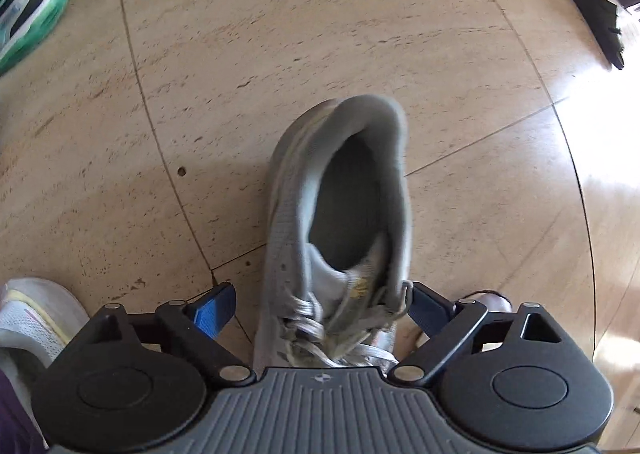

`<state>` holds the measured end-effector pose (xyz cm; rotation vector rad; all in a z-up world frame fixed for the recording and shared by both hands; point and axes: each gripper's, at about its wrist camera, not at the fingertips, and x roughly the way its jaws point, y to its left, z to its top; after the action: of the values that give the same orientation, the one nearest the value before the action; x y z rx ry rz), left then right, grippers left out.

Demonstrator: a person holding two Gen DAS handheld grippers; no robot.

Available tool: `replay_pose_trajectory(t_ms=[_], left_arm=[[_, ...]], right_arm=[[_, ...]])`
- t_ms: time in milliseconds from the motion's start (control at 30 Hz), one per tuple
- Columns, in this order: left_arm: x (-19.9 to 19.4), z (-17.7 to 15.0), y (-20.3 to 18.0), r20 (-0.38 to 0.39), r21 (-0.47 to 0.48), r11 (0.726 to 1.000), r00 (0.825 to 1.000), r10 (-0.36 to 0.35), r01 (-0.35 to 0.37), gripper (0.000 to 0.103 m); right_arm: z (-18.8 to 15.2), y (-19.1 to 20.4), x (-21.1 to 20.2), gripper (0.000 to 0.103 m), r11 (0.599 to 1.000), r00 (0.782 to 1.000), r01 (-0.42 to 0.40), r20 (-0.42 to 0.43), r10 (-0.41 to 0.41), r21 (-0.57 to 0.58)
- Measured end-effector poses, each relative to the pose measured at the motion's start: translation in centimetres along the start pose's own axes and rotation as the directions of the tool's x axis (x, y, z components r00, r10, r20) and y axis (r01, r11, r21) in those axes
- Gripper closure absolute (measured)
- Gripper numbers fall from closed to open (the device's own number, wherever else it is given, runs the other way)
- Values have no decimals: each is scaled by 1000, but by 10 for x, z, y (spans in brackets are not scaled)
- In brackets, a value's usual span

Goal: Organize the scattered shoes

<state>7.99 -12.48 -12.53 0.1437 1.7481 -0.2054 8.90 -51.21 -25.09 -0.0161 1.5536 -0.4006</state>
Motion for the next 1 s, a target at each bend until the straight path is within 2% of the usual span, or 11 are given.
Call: replay_pose_trajectory(t_ms=[33, 133, 267, 367, 467, 533, 667, 700, 767, 867, 1000], left_arm=[[0, 0, 0, 0, 2, 1000, 1000, 2, -2, 9], [-1, 0, 2, 2, 2, 1000, 1000, 3, -3, 9], [-6, -1, 1, 21, 6, 1000, 1000, 0, 0, 9], [-10, -4, 0, 38, 16, 1000, 999, -1, 1, 9], [-14, -7, 0, 51, 26, 1000, 999, -7, 6, 9], [-15, -8, 1, 55, 28, 1000, 998, -10, 9, 9], [-16, -10, 6, 59, 25, 1000, 998, 1, -2, 9], [-18, -11, 7, 67, 22, 1000, 998, 4, -6, 9], [-22, -12, 11, 82, 17, 1000, 997, 11, -13, 9], [-30, -15, 17, 117, 9, 1000, 993, 26, -27, 9], [-40, -28, 19, 159, 15, 999, 986, 47, -50, 9]], right_arm=[[-2, 8, 2, 27, 999, 1000, 18, 2, -18, -48], [-8, 26, 2, 45, 982, 999, 40, 3, -40, -184], [-28, 57, -6, 49, 907, 1000, -1, -11, -4, -422], [-48, 71, -8, 52, 867, 999, -41, -50, 18, -496], [-56, 74, -16, 53, 894, 989, -142, -96, 111, -425], [-56, 74, -21, 54, 907, 971, -233, -139, 196, -351], [-54, 75, -26, 48, 931, 969, -215, -179, 168, -294], [-53, 73, -29, 43, 941, 970, -199, -191, 150, -275], [-50, 69, -41, 25, 955, 975, -170, -185, 126, -243], [-46, 66, -74, 23, 969, 985, -137, -128, 112, -208], [-50, 71, -137, 17, 971, 986, -164, -18, 164, -174]])
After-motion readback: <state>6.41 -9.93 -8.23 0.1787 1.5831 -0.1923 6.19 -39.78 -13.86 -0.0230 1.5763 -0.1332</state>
